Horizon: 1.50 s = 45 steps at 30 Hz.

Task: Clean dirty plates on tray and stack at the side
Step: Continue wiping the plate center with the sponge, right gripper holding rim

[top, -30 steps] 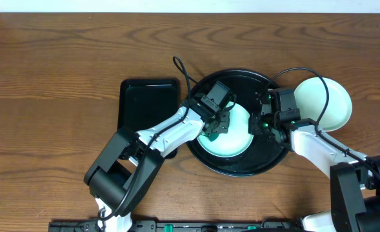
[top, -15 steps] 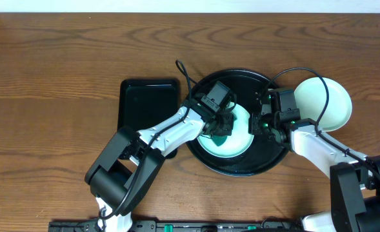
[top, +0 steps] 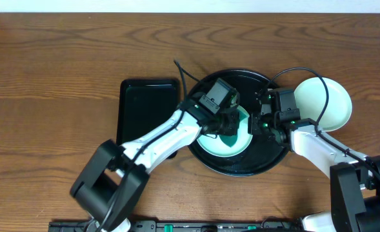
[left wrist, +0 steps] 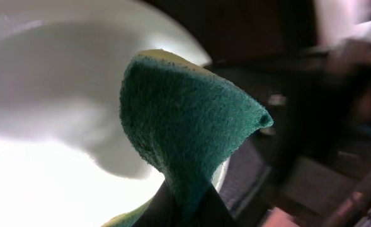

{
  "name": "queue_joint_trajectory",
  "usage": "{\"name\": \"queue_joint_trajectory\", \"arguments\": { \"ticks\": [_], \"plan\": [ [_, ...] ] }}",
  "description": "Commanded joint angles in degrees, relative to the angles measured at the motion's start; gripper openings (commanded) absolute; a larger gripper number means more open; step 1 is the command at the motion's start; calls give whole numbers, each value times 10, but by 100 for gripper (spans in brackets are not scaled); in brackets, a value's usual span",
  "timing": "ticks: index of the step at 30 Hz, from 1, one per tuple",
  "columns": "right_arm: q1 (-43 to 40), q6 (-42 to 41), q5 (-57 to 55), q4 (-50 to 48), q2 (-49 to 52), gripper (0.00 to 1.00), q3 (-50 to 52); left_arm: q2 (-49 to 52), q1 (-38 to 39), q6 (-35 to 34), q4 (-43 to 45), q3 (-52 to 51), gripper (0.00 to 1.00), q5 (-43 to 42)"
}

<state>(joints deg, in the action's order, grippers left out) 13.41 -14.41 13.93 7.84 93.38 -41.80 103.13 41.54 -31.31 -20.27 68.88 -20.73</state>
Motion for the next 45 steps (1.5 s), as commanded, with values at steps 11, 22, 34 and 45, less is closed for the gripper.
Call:
{"name": "queue_joint_trajectory", "arguments": {
  "ticks": [11,22,34,45],
  "plan": [
    [6,1,7,-4,5,1,1,-13,0,-1,-19,2,8,194],
    [6,1,7,-4,5,1,1,13,0,13,14,-1,9,231],
    [6,1,7,-7,5,1,1,51,0,13,47,-1,9,253],
    [6,1,7,-7,5,1,1,80,0,13,41,-1,8,207]
  ]
}}
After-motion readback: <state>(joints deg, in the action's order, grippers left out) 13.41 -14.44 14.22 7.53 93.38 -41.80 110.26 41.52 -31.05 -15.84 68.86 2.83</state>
